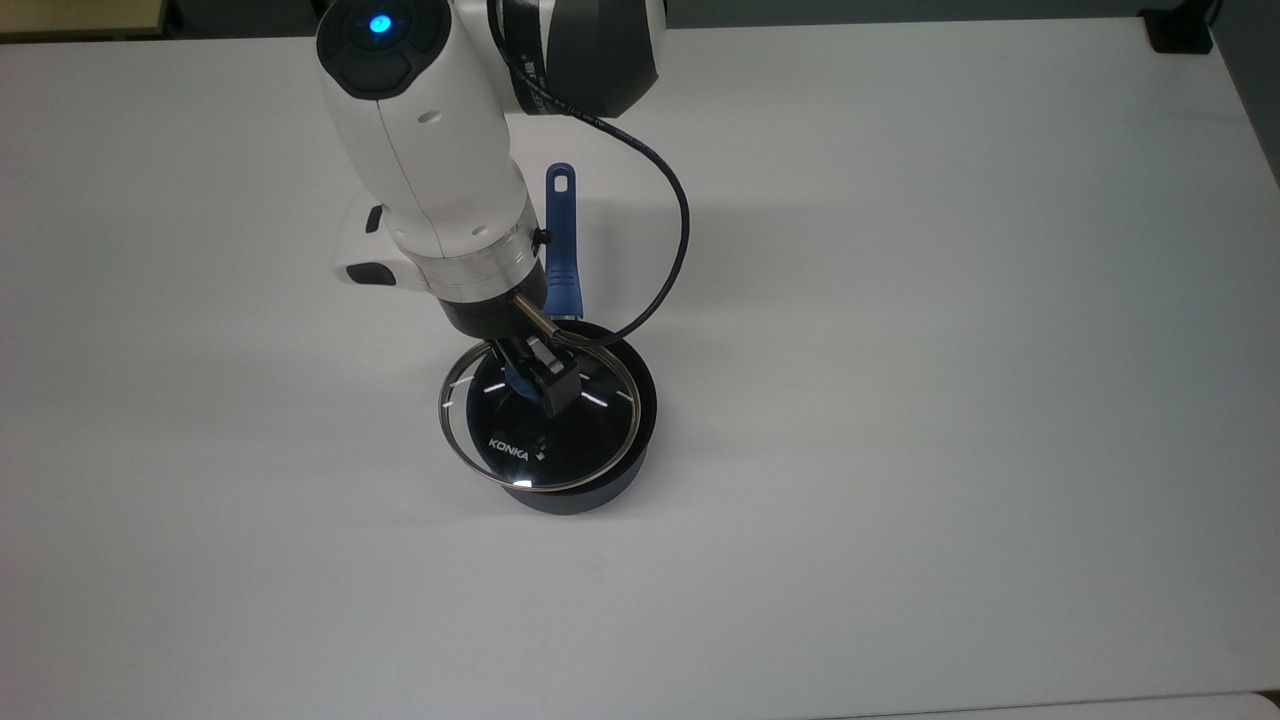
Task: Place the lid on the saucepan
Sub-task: 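Lower the lid onto the saucepan rim and open the gripper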
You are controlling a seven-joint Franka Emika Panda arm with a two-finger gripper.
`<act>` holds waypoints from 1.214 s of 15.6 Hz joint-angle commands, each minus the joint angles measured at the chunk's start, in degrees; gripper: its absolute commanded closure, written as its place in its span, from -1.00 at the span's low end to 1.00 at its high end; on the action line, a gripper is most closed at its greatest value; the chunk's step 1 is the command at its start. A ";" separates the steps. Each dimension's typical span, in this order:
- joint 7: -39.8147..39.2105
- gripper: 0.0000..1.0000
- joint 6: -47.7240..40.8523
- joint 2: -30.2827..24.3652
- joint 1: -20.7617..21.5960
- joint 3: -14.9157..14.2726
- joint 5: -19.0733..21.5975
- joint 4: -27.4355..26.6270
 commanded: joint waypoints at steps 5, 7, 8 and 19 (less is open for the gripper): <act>0.39 0.31 -1.56 -1.93 0.42 -0.48 1.26 -3.38; 0.39 0.31 -1.56 -2.11 0.42 -0.39 1.26 -4.00; 0.30 0.31 -1.65 -2.28 0.42 -0.31 1.35 -4.00; -0.05 -1.00 -1.56 -4.22 0.33 -0.22 1.00 -6.29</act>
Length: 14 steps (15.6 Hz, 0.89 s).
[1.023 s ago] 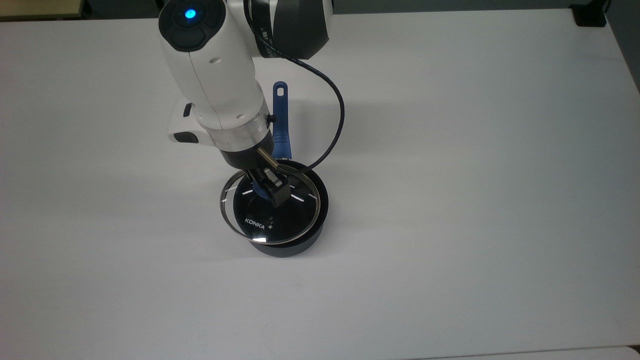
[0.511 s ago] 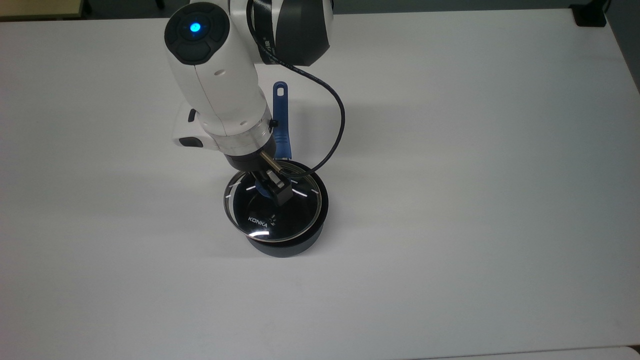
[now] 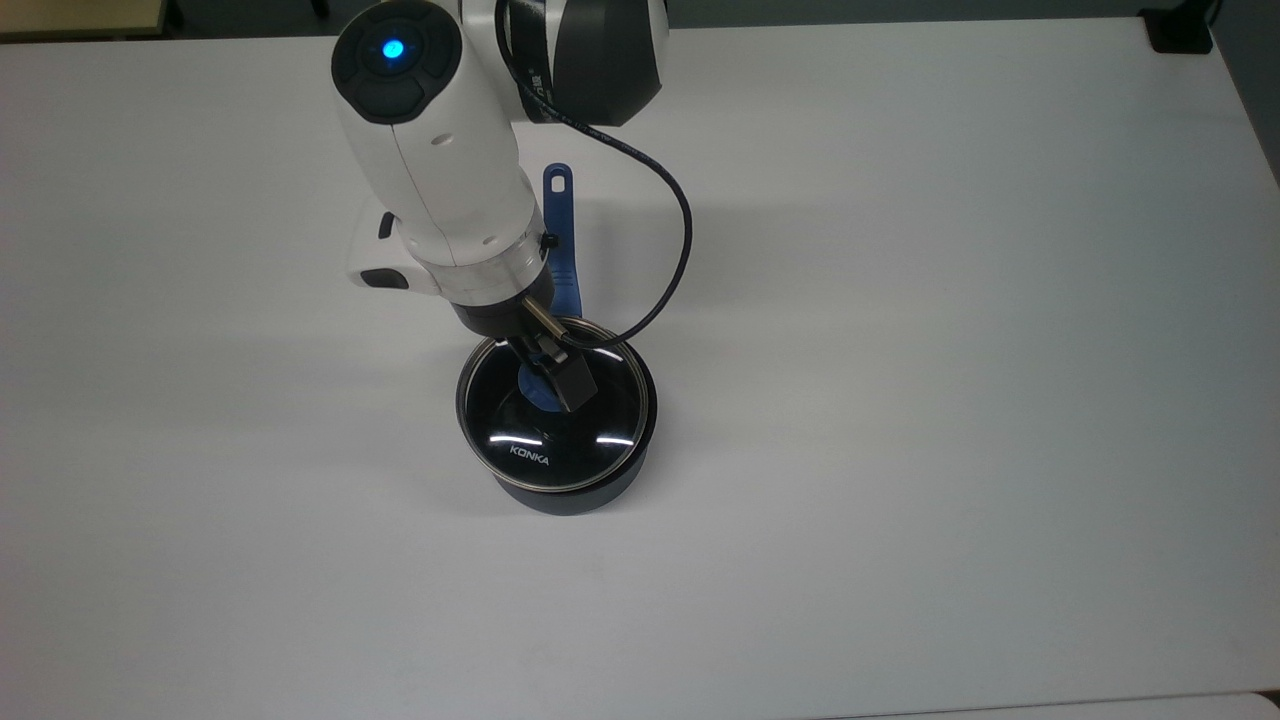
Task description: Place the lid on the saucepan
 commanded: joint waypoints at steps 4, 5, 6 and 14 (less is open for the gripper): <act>-0.22 -1.00 -4.26 -8.01 -1.45 -0.22 1.36 -3.20; -0.48 -1.00 -6.19 -9.77 -1.89 -0.22 1.36 -3.20; -1.62 -1.00 -8.03 -11.79 -1.99 -0.22 0.75 -3.46; -17.34 -1.00 -17.79 -31.92 -1.55 -1.89 -0.48 -16.28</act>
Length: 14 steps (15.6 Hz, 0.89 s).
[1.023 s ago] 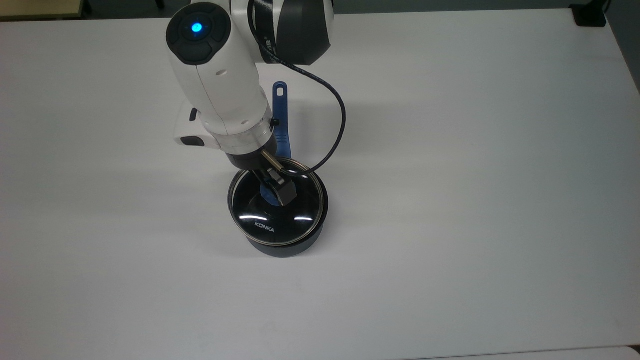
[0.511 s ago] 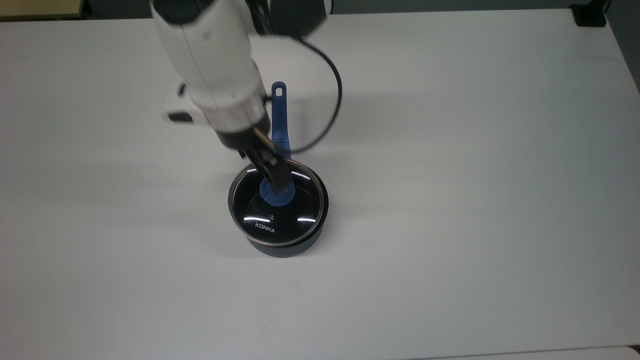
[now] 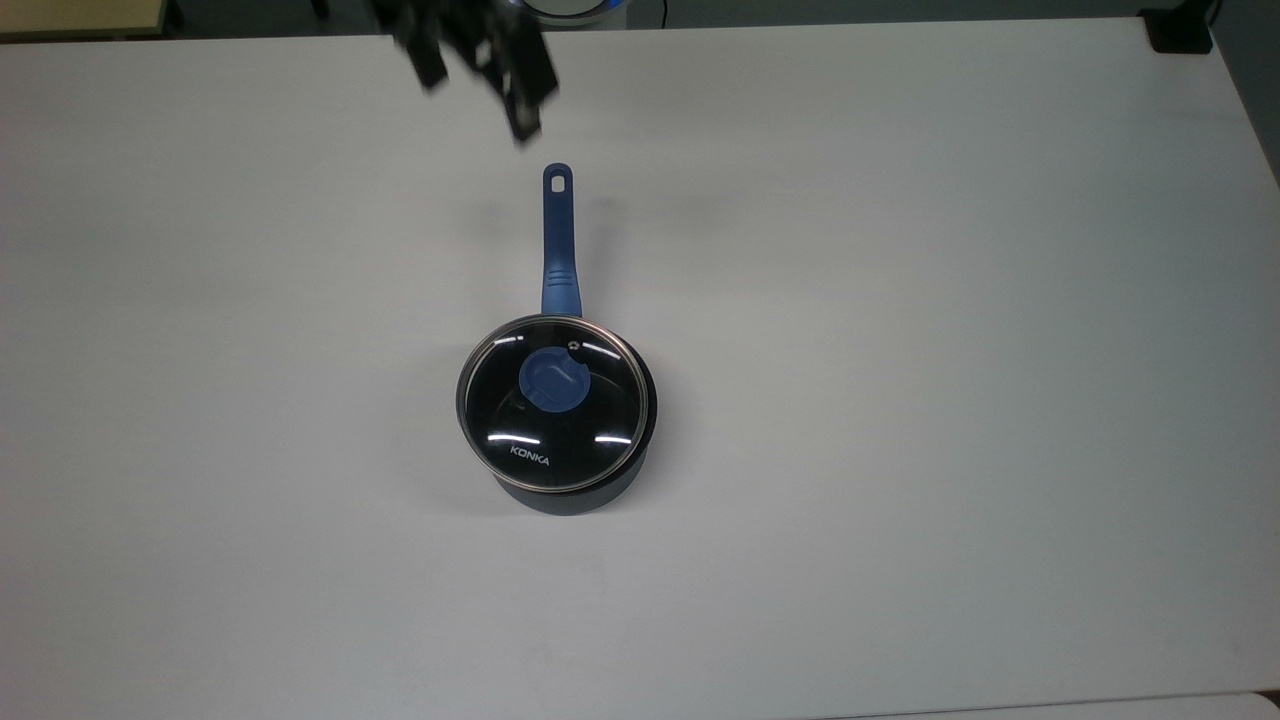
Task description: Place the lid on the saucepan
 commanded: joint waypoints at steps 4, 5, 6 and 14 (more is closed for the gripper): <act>-14.36 -1.00 -3.89 -11.54 3.92 -1.58 -4.87 -13.09; -18.22 -1.00 -3.63 -12.42 4.44 -1.58 -5.66 -14.23; -22.00 -1.00 -3.37 -13.30 5.14 -1.58 -6.97 -15.72; -32.49 -1.00 4.28 -12.17 4.18 -2.02 -9.18 -15.92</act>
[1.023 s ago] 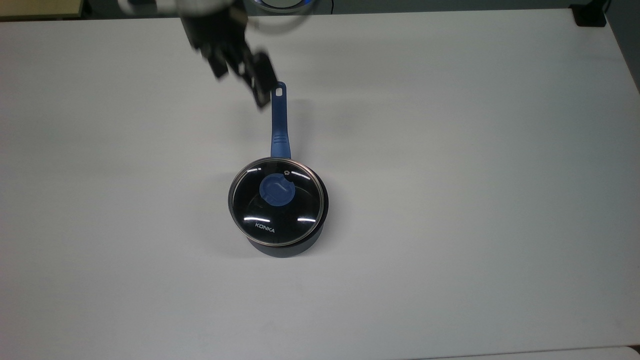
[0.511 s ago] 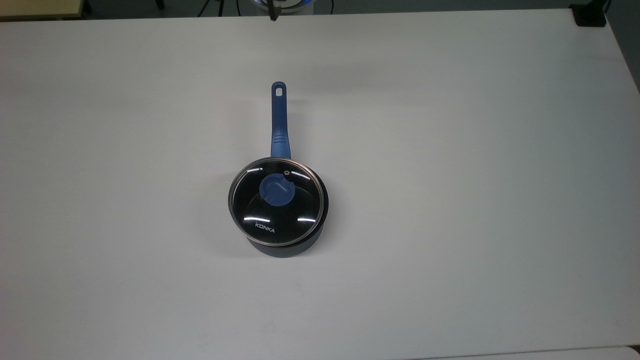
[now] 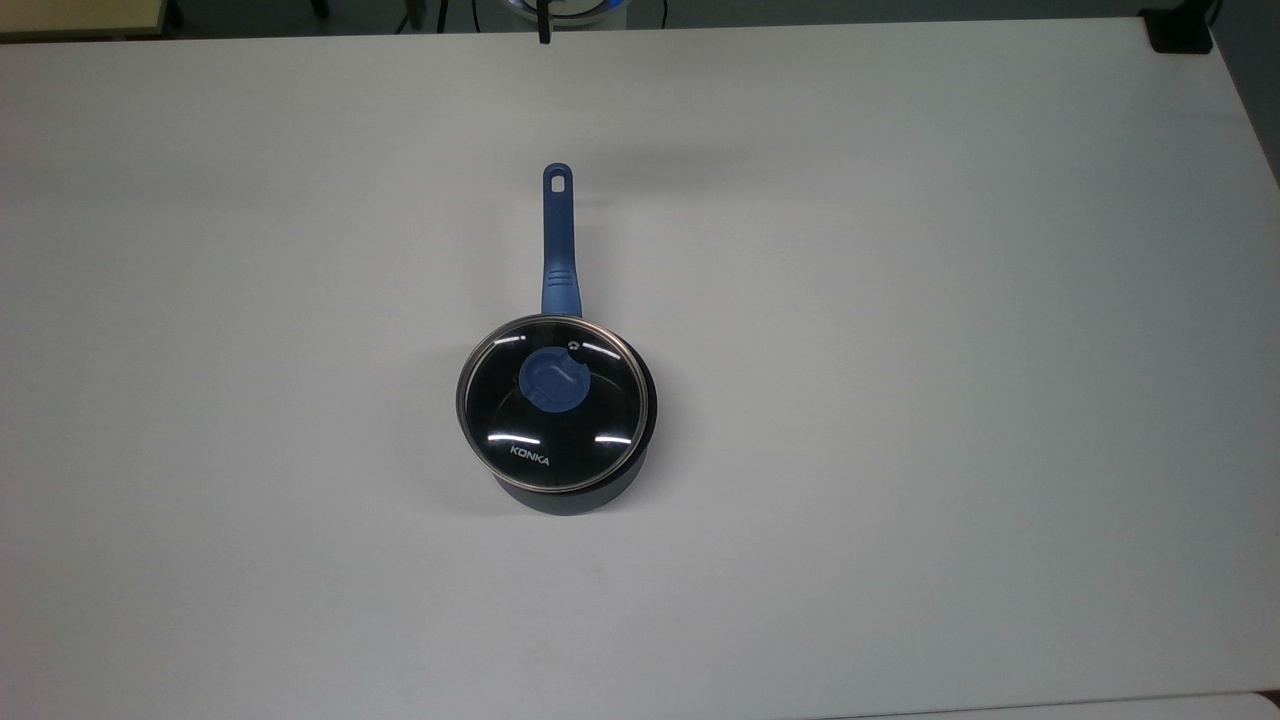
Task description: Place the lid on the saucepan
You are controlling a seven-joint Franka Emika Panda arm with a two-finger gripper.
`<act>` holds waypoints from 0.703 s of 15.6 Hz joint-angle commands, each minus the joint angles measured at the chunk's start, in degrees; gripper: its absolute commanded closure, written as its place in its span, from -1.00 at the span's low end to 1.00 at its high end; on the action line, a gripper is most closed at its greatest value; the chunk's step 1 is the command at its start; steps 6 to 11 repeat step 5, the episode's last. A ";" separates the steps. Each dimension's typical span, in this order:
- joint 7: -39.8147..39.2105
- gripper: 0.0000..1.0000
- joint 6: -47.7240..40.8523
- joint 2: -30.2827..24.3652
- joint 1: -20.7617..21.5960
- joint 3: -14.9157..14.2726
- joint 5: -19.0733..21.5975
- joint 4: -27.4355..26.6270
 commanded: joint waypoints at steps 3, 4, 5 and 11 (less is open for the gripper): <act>-2.17 -1.00 2.98 -1.20 0.34 -1.31 -0.83 -1.90; -2.09 -1.00 2.89 -1.20 0.34 -1.31 -0.83 -1.90; -2.17 -1.00 2.80 -1.29 0.34 -1.31 -0.83 -1.81; -2.17 -1.00 2.80 -1.29 0.34 -1.31 -0.83 -1.81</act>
